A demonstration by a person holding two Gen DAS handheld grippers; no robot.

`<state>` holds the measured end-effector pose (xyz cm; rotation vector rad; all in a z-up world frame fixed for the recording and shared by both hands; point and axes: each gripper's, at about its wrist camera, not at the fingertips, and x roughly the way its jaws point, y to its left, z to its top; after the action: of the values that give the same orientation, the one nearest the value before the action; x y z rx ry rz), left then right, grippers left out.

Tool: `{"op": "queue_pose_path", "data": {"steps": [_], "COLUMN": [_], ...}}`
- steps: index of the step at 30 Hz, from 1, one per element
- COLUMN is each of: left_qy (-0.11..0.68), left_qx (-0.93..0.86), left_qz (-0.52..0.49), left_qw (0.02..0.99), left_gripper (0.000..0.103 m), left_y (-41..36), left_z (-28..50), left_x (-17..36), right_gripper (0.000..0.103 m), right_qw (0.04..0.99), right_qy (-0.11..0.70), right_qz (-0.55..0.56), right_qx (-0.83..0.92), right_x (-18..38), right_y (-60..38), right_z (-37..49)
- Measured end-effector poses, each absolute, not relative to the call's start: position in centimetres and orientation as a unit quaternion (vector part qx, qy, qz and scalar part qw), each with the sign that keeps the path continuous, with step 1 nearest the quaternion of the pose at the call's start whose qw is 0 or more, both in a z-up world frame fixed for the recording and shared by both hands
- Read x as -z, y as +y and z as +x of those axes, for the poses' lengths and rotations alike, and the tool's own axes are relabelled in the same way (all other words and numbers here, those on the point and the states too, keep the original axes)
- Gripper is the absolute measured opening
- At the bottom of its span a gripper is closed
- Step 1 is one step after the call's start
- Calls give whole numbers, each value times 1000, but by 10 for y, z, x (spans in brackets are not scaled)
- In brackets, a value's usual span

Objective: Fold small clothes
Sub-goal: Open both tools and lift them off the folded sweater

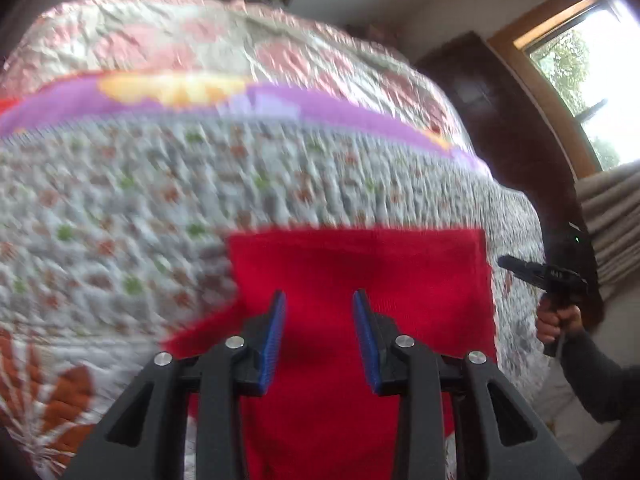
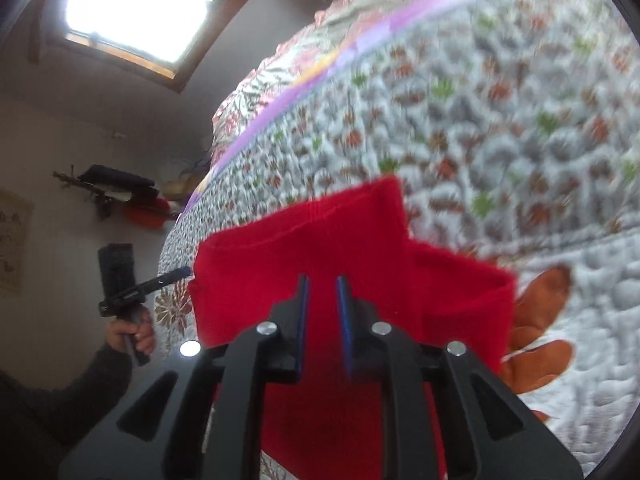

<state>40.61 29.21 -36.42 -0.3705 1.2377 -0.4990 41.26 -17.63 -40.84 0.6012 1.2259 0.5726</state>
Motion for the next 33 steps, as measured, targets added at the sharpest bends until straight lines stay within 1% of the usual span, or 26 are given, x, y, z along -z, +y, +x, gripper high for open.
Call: {"op": "queue_pose_path", "data": {"steps": [1, 3, 4, 5, 6, 7, 8, 10, 13, 15, 18, 19, 20, 21, 24, 25, 26, 27, 29, 33], "left_qy": [578, 586, 584, 584, 584, 582, 580, 561, 539, 549, 584, 599, 607, 608, 600, 593, 584, 574, 572, 603], "left_qx": [227, 213, 206, 198, 192, 183, 175, 179, 226, 250, 242, 224, 212, 202, 195, 202, 216, 238, 267, 285], "left_qz": [-167, -153, -154, -157, -160, -162, -163, -173, -204, -230, -236, -229, -226, -232, -244, -244, -249, -257, -265, -244], "left_qw": [766, 767, 770, 772, 772, 775, 779, 789, 786, 764, 738, 734, 731, 732, 737, 741, 742, 740, 729, 704], "left_gripper": [33, 26, 17, 16, 16, 16, 16, 18, 19, 19, 19, 18, 13, 2, 2, 5, 6, 7, 7, 7], "left_y": [289, 291, 296, 301, 306, 311, 314, 316, 310, 305, 298, 300, 303, 310, 316, 316, 313, 307, 297, 274], "left_z": [405, 405, 404, 403, 403, 400, 395, 382, 345, 323, 299, 296, 294, 292, 288, 283, 275, 267, 258, 250], "left_x": [373, 385, 388, 390, 391, 390, 386, 366, 344, 351, 386, 403, 414, 424, 420, 409, 399, 388, 383, 411], "right_gripper": [15, 13, 5, 1, 0, 4, 6, 7, 11, 11, 11, 6, 2, 0, 0, 5, 7, 9, 9, 9], "right_qw": [729, 728, 730, 731, 731, 733, 736, 734, 716, 699, 676, 675, 675, 675, 680, 685, 688, 688, 679, 656], "right_qy": [569, 581, 582, 582, 581, 577, 573, 564, 565, 579, 613, 619, 621, 621, 615, 611, 606, 600, 598, 632], "right_qz": [277, 271, 270, 273, 280, 286, 287, 298, 315, 318, 304, 300, 300, 304, 314, 313, 314, 318, 325, 294], "right_qx": [-263, -242, -235, -226, -222, -218, -218, -232, -261, -273, -272, -267, -262, -257, -247, -245, -248, -256, -275, -288], "right_x": [420, 438, 443, 446, 447, 442, 436, 419, 407, 414, 445, 454, 461, 468, 468, 462, 453, 447, 438, 457], "right_y": [-175, -184, -189, -196, -201, -205, -206, -204, -193, -183, -172, -172, -176, -182, -198, -201, -201, -200, -190, -165], "right_z": [415, 419, 419, 420, 419, 416, 411, 394, 359, 340, 322, 321, 320, 320, 313, 307, 303, 298, 289, 268]}}
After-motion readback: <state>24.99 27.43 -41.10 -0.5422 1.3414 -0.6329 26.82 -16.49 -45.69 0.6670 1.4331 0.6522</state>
